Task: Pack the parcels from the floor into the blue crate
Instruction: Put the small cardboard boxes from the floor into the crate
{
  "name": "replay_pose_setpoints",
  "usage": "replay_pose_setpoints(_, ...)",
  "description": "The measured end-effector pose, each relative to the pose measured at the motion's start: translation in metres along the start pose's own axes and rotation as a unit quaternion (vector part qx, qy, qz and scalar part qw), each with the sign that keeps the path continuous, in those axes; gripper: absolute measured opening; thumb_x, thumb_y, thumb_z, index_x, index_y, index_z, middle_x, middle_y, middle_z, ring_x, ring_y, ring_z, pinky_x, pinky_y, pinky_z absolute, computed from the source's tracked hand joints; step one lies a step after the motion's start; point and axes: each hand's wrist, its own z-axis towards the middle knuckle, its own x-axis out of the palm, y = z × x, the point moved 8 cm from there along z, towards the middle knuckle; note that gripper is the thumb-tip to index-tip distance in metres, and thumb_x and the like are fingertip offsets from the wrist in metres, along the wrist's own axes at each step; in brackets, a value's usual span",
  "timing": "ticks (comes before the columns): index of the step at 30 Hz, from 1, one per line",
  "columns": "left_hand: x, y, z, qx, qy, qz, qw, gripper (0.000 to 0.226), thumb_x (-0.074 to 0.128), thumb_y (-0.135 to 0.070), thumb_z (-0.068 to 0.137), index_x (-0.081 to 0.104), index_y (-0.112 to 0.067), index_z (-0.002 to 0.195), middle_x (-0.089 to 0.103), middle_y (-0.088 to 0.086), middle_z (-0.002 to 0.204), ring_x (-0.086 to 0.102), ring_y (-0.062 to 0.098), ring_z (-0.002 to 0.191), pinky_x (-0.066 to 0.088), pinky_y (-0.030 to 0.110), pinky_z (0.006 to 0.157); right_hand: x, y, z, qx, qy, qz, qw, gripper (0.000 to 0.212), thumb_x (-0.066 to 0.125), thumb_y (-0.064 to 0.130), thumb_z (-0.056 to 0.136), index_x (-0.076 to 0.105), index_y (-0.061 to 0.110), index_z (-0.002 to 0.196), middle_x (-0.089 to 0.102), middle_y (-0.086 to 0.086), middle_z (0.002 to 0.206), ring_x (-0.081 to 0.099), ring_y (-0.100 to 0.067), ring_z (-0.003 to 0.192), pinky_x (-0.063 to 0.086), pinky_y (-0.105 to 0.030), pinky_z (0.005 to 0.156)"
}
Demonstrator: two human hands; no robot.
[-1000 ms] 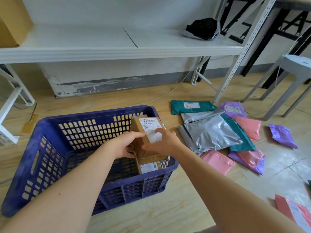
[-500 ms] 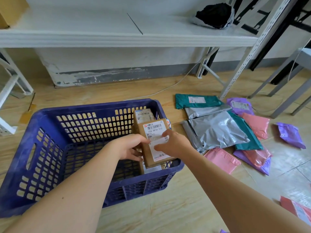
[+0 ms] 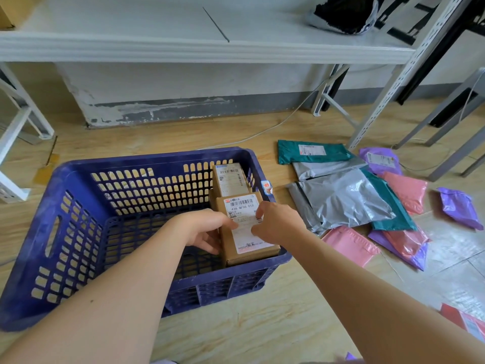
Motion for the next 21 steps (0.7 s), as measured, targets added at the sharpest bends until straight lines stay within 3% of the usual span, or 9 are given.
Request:
replay_pose_setpoints(8,0.026,0.013,0.016,-0.041,0.008,0.031,0.999,0.053,0.056,-0.016,0.09,0.039,-0.021,0.14,0.042,0.009,0.143,0.044,0.03,0.128,0.056,0.034,0.084,0.039,-0.002,0.006,0.009,0.095,0.0,0.995,0.038,0.052,0.022,0.086,0.054,0.011,0.123,0.06,-0.007,0.122,0.057,-0.022,0.109,0.044,-0.026,0.075)
replay_pose_setpoints(11,0.034,0.022,0.026,-0.054,0.007,0.048,0.997,0.051,0.044,-0.011,0.094,0.035,-0.021,0.143,0.04,0.007,0.146,0.042,0.026,0.131,0.052,0.036,0.094,0.052,0.001,0.005,0.003,0.154,0.021,0.988,0.045,0.047,0.021,0.093,0.044,0.01,0.137,0.047,-0.012,0.139,0.046,-0.026,0.125,0.042,-0.03,0.095)
replay_pose_setpoints(13,0.038,0.027,0.029,-0.064,0.011,0.049,0.997,0.051,0.038,-0.008,0.096,0.03,-0.017,0.146,0.036,0.007,0.149,0.037,0.025,0.135,0.047,0.036,0.101,0.056,0.002,0.007,0.004,0.164,0.036,0.986,0.046,0.043,0.018,0.095,0.04,0.011,0.14,0.043,-0.012,0.143,0.043,-0.028,0.129,0.04,-0.03,0.1)
replay_pose_setpoints(17,0.035,0.03,0.031,-0.063,0.008,0.071,0.995,0.052,0.045,-0.005,0.095,0.034,-0.017,0.144,0.037,0.008,0.148,0.037,0.025,0.136,0.047,0.033,0.096,0.062,-0.001,0.012,0.019,0.163,0.045,0.985,0.039,0.038,0.014,0.093,0.047,0.004,0.13,0.048,-0.015,0.137,0.046,-0.03,0.124,0.041,-0.032,0.098)
replay_pose_setpoints(21,0.03,0.03,0.03,-0.069,-0.002,0.129,0.989,0.05,0.048,-0.006,0.093,0.038,-0.018,0.141,0.044,0.006,0.142,0.046,0.021,0.126,0.05,0.032,0.091,0.058,0.002,0.014,0.006,0.164,0.052,0.985,0.025,0.038,0.01,0.093,0.058,0.004,0.106,0.052,-0.016,0.131,0.05,-0.027,0.11,0.042,-0.032,0.092)
